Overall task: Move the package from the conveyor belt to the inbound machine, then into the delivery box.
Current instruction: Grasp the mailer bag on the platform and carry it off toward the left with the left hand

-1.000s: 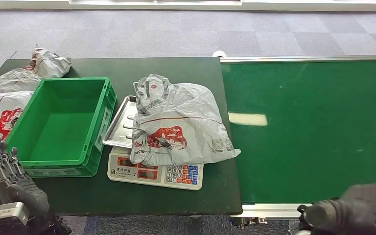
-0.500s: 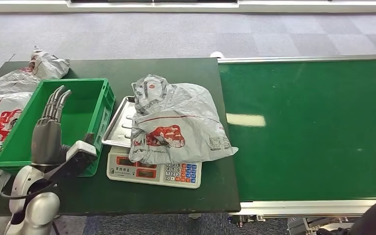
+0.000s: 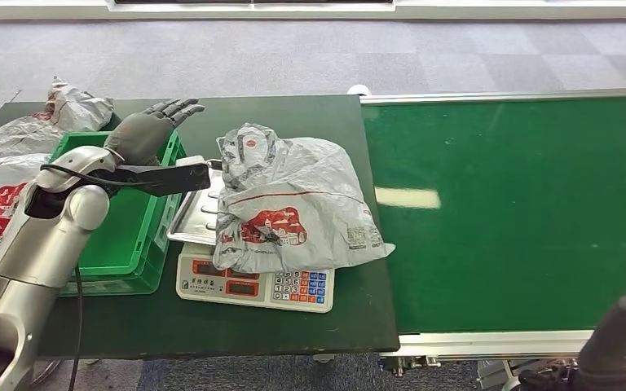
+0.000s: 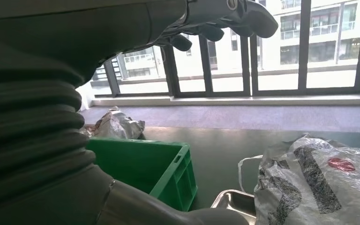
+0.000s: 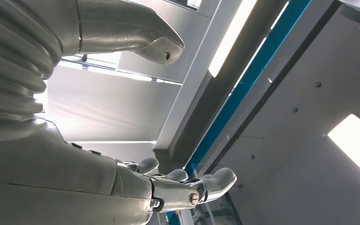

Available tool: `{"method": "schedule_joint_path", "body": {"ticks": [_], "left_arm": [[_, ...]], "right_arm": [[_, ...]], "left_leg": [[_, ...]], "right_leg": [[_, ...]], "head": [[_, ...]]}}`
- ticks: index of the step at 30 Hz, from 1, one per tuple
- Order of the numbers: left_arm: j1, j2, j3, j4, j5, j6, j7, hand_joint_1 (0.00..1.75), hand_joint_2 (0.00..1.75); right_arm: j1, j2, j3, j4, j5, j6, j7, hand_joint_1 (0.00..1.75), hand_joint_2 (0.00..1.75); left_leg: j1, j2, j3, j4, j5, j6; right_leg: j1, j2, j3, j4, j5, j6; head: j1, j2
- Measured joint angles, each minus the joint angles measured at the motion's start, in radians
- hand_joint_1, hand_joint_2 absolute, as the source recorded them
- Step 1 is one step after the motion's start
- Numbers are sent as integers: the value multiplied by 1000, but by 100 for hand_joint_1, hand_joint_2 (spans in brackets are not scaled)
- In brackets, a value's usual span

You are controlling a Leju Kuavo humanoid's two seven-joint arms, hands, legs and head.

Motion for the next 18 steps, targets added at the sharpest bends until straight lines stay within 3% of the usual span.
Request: {"method": "schedule_joint_path", "body": {"ticks": [6,18], "left_arm": [[-110,-84,-150,183,40,-86,-37,0,175],[-144,-220,-300,370,90,-109,-71,0,175]], "right_arm": [[0,-9,-18,9,-31,0,0,0,175],[26,-12,-22,23,-14,0,0,0,175]], "left_leg": [[0,-2,-2,0,0,0],[0,-1,-4,0,0,0]], "right_leg": [[0,-2,0,0,0,0],[-1,-2,-2,0,0,0]], "head": [[0,0],[0,0]]}}
